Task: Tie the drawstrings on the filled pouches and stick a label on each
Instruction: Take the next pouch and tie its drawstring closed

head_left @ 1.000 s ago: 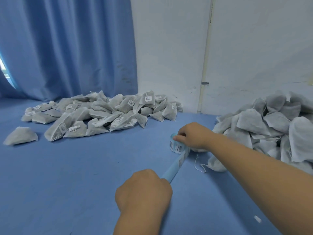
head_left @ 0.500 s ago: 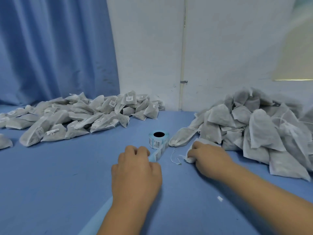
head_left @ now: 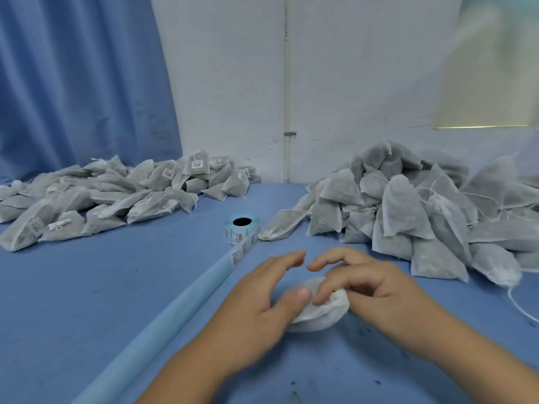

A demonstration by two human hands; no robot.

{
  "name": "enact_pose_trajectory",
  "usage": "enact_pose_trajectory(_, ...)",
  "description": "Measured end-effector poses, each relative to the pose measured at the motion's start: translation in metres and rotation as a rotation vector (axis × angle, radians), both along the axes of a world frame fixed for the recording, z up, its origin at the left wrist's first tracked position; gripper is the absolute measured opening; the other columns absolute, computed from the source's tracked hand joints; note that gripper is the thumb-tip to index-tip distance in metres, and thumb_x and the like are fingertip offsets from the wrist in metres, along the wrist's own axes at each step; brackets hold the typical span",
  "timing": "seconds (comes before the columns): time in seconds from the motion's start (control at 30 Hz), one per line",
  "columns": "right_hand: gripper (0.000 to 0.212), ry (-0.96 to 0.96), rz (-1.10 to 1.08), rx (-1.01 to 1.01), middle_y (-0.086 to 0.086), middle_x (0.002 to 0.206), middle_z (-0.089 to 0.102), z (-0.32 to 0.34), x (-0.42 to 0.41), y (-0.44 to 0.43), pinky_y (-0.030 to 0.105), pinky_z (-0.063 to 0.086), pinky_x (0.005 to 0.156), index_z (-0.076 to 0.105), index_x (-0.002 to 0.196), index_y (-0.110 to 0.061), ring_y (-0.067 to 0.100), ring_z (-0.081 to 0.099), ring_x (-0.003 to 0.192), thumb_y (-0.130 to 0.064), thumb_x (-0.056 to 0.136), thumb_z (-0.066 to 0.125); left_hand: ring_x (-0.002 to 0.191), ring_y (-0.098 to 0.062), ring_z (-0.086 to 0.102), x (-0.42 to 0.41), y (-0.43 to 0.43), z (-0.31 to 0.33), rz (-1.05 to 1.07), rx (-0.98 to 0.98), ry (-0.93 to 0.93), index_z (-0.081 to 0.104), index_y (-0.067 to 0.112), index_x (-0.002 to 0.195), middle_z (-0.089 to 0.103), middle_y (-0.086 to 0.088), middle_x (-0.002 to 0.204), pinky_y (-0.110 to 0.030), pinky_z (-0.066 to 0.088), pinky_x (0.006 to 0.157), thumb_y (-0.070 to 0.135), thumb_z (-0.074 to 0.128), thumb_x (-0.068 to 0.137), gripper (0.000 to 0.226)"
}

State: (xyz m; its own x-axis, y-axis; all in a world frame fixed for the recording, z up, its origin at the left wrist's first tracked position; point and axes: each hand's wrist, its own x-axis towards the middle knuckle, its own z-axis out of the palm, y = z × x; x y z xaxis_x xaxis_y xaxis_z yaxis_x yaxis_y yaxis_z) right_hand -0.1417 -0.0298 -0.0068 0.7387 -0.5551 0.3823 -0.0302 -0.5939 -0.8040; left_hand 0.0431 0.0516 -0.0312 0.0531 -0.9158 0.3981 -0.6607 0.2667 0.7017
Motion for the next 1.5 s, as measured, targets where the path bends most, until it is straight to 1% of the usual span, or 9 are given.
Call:
enact_pose_trajectory(0.2,0.041,-0.172,-0.199,0.266,-0.010,0.089,0.073,-0.014,0.002,0.001,0.010,0.047,0.071,0.078,0.066,-0.021,0.002,0.067,0.082,0.010,0.084,0.059,0.076,-0.001,0.062,-0.011,-0.001,-0.002,-0.048,0.179,0.237,0.067,0.037,0.112,0.067,0.019,0.083,-0.012,0.044,0.070,0.030,0.069,0.080,0.032)
enact_pose_trajectory(0.3,0.013,-0.213,-0.141,0.552,0.000,0.095,0.075,-0.017,0.004,0.002,0.027,0.056,0.071,0.076,0.090,-0.023,0.017,0.071,0.085,-0.029,0.086,0.065,0.072,0.001,0.063,-0.012,0.000,0.000,0.090,0.045,0.243,0.069,0.040,0.090,0.070,0.018,0.081,-0.013,0.046,0.065,0.039,0.072,0.066,0.024)
enact_pose_trajectory(0.4,0.037,-0.098,-0.080,0.563,0.002,0.097,0.074,-0.021,0.005,0.005,0.034,0.056,0.072,0.071,0.101,-0.024,0.021,0.072,0.086,-0.053,0.078,0.070,0.071,-0.001,0.058,-0.012,0.002,0.002,0.277,-0.135,0.058,0.061,0.037,0.083,0.063,0.017,0.078,-0.013,0.041,0.060,0.046,0.072,0.062,0.025)
enact_pose_trajectory(0.53,0.013,-0.008,-0.118,0.438,0.001,0.085,0.074,-0.024,0.009,0.010,0.032,0.055,0.069,0.071,0.092,-0.013,0.016,0.070,0.074,-0.020,0.093,0.059,0.081,-0.006,0.056,-0.013,0.005,0.001,0.305,-0.225,-0.133,0.053,0.029,0.071,0.056,0.015,0.083,-0.019,0.042,0.064,0.033,0.081,0.071,0.028)
enact_pose_trajectory(0.7,0.028,0.004,-0.180,0.434,-0.001,0.064,0.069,-0.018,0.004,0.008,0.018,0.048,0.060,0.071,0.077,-0.015,0.006,0.059,0.057,-0.005,0.093,0.051,0.075,-0.003,0.051,-0.015,0.006,0.005,0.394,-0.268,-0.153,0.047,0.029,0.068,0.052,0.013,0.077,-0.010,0.037,0.064,0.032,0.072,0.075,0.027)
enact_pose_trajectory(0.8,0.030,-0.042,-0.121,0.506,0.001,0.061,0.065,-0.013,-0.001,0.007,0.020,0.047,0.058,0.073,0.076,-0.015,0.010,0.057,0.055,-0.005,0.093,0.051,0.093,0.004,0.052,-0.010,0.008,0.007,0.428,-0.236,-0.239,0.058,0.035,0.095,0.055,0.024,0.095,-0.008,0.034,0.076,0.013,0.068,0.082,0.027)
enact_pose_trajectory(0.93,0.034,-0.086,0.014,0.594,0.000,0.046,0.043,-0.006,-0.003,0.009,0.022,0.033,0.042,0.073,0.075,-0.019,0.012,0.035,0.039,-0.008,0.096,0.048,0.124,0.007,0.042,-0.015,0.012,0.007,0.249,-0.164,-0.351,0.033,0.046,0.137,0.048,0.028,0.132,-0.014,0.030,0.102,0.004,0.059,0.079,0.076)
enact_pose_trajectory(1.1,0.021,-0.151,0.161,0.626,-0.005,0.045,0.025,0.006,-0.005,0.013,0.020,0.016,0.043,0.067,0.068,-0.018,0.010,0.016,0.040,-0.016,0.079,0.050,0.086,0.011,0.058,-0.037,0.013,0.000,-0.008,-0.041,-0.168,0.046,0.048,0.127,0.062,0.032,0.099,-0.006,0.041,0.075,0.017,0.053,0.080,0.057)
enact_pose_trajectory(1.5,0.025,-0.443,0.139,0.759,-0.005,0.047,0.009,0.018,-0.023,0.000,0.022,0.013,0.042,0.052,0.053,-0.011,0.009,0.007,0.041,-0.020,0.075,0.061,0.068,-0.003,0.056,-0.043,0.007,0.000,-0.048,0.115,-0.036,0.066,0.033,0.088,0.066,0.014,0.077,-0.017,0.045,0.067,0.035,0.060,0.089,0.007)
